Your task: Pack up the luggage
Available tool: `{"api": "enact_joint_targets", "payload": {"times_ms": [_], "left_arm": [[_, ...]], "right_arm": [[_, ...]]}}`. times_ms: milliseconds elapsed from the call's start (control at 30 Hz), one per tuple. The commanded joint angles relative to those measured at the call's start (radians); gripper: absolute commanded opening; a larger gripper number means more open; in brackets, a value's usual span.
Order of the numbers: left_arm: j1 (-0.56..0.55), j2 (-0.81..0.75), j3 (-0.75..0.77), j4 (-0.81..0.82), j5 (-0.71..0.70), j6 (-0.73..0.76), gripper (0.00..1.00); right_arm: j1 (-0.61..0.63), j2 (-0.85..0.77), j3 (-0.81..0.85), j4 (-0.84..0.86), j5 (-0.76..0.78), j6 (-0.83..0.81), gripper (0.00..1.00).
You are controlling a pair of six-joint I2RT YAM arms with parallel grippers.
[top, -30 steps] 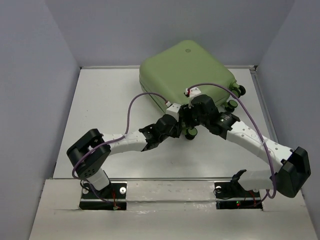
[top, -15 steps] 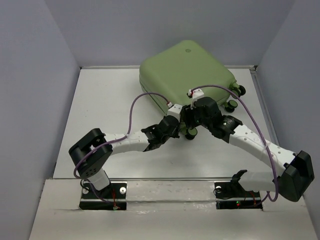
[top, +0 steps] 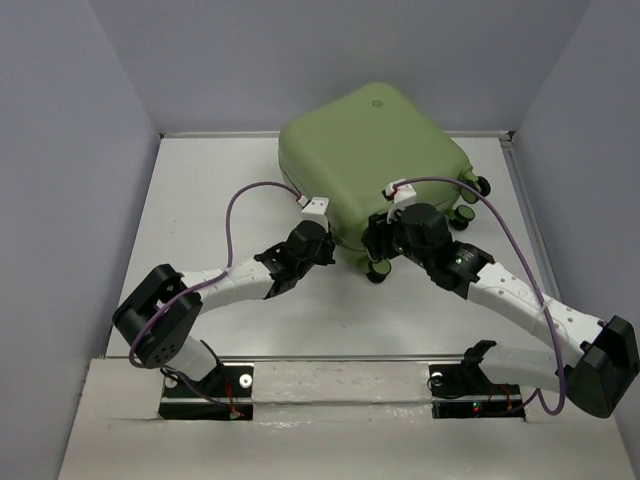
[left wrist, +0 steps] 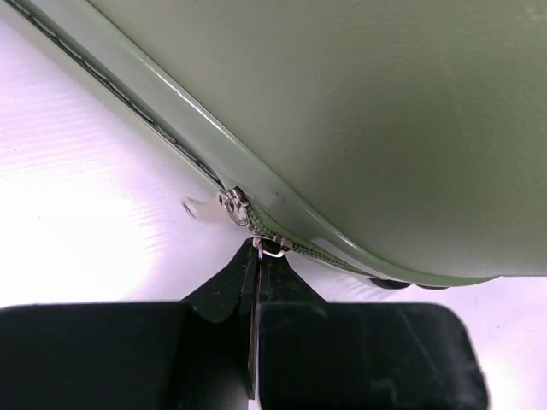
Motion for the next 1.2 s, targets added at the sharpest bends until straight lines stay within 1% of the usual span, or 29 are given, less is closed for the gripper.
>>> {"api": "enact_joint_targets", "payload": {"times_ms": [0, 67, 100, 133, 167, 200, 233, 267, 300, 333, 367, 467, 500, 533, 567, 600, 667, 700, 733, 767, 800, 833, 933, 967, 1000, 1067, 1100, 1133, 1167], "left_arm": [[0.139, -0.061, 0.001, 0.020, -0.229, -0.031, 0.06], [0.138, -0.093, -0.006, 0.040, -0.192, -0.043, 0.06], [0.136, -0.113, -0.027, 0.051, -0.163, -0.051, 0.07], [0.136, -0.134, -0.038, 0.057, -0.155, -0.060, 0.23], [0.136, -0.165, -0.052, 0.055, -0.147, -0.075, 0.34], [0.136, -0.241, -0.083, 0.055, -0.126, -0.080, 0.46], [0.138, -0.284, -0.098, 0.051, -0.120, -0.081, 0.55], [0.136, -0.385, -0.110, 0.037, -0.106, -0.089, 0.73], [0.136, -0.439, -0.124, -0.009, -0.103, -0.092, 0.81], [0.136, -0.488, -0.124, -0.035, -0.095, -0.092, 0.95], [0.138, -0.584, -0.123, -0.061, -0.083, -0.092, 0.99], [0.136, -0.703, -0.092, -0.184, -0.068, -0.081, 0.99], [0.136, -0.764, -0.071, -0.216, -0.061, -0.083, 0.99], [0.136, -0.790, -0.061, -0.272, -0.057, -0.085, 0.99], [0.136, -0.820, -0.052, -0.294, -0.051, -0.088, 0.99], [0.136, -0.871, -0.046, -0.317, -0.045, -0.089, 0.99], [0.138, -0.921, -0.031, -0.357, -0.035, -0.089, 0.99], [0.138, -0.961, -0.019, -0.391, -0.043, -0.091, 0.99], [0.138, -0.975, -0.018, -0.408, -0.044, -0.092, 0.99], [0.138, -0.987, -0.002, -0.440, -0.044, -0.086, 0.99], [0.138, -1.005, 0.009, -0.454, -0.046, -0.085, 0.99], [0.138, -1.012, 0.024, -0.477, -0.046, -0.083, 0.99], [0.136, -1.024, 0.047, -0.492, -0.043, -0.077, 0.99], [0.136, -1.018, 0.055, -0.491, -0.019, -0.063, 0.99], [0.138, -1.016, 0.066, -0.491, -0.011, -0.066, 0.99], [0.138, -1.013, 0.077, -0.485, -0.008, -0.074, 0.99], [0.136, -1.010, 0.093, -0.482, -0.002, -0.065, 0.99], [0.138, -1.010, 0.106, -0.483, -0.002, -0.060, 0.99], [0.138, -1.010, 0.120, -0.488, -0.005, -0.054, 0.99]], "right_arm": [[-0.012, -0.044, -0.039, -0.191, -0.011, 0.016, 0.07], [-0.012, -0.035, -0.042, -0.184, -0.040, 0.015, 0.07], [-0.012, -0.030, -0.041, -0.178, -0.063, 0.013, 0.07], [0.005, -0.024, -0.042, -0.170, -0.093, 0.013, 0.07], [0.037, -0.020, -0.042, -0.162, -0.106, 0.013, 0.07], [0.056, -0.018, -0.044, -0.142, -0.123, 0.015, 0.07], [0.077, -0.018, -0.047, -0.132, -0.147, 0.027, 0.07], [0.127, -0.019, -0.048, -0.110, -0.150, 0.035, 0.07], [0.157, -0.020, -0.050, -0.101, -0.149, 0.044, 0.07], [0.189, -0.016, -0.048, -0.093, -0.150, 0.064, 0.07], [0.244, -0.013, -0.045, -0.076, -0.149, 0.074, 0.07], [0.315, 0.025, -0.018, -0.037, -0.138, 0.113, 0.07], [0.356, 0.045, -0.003, -0.003, -0.140, 0.117, 0.07], [0.375, 0.097, 0.017, 0.010, -0.144, 0.127, 0.07], [0.398, 0.127, 0.042, 0.022, -0.143, 0.125, 0.07], [0.422, 0.161, 0.100, 0.037, -0.137, 0.121, 0.07], [0.479, 0.253, 0.168, 0.037, -0.095, 0.107, 0.07], [0.488, 0.273, 0.224, 0.025, -0.059, 0.102, 0.10], [0.488, 0.284, 0.240, 0.020, -0.027, 0.102, 0.20], [0.488, 0.286, 0.251, 0.017, 0.036, 0.099, 0.50], [0.488, 0.266, 0.255, 0.017, 0.075, 0.096, 0.65], [0.488, 0.251, 0.252, 0.016, 0.142, 0.087, 0.99], [0.488, 0.165, 0.255, -0.024, 0.208, 0.067, 1.00], [0.488, 0.134, 0.248, -0.041, 0.225, 0.052, 1.00], [0.488, 0.066, 0.243, -0.052, 0.231, 0.045, 1.00], [0.488, -0.013, 0.232, -0.085, 0.276, 0.042, 1.00], [0.488, -0.103, 0.226, -0.090, 0.300, 0.038, 1.00], [0.488, -0.104, 0.212, -0.090, 0.323, 0.038, 1.00], [0.488, -0.213, 0.199, -0.090, 0.357, 0.033, 1.00]]}}
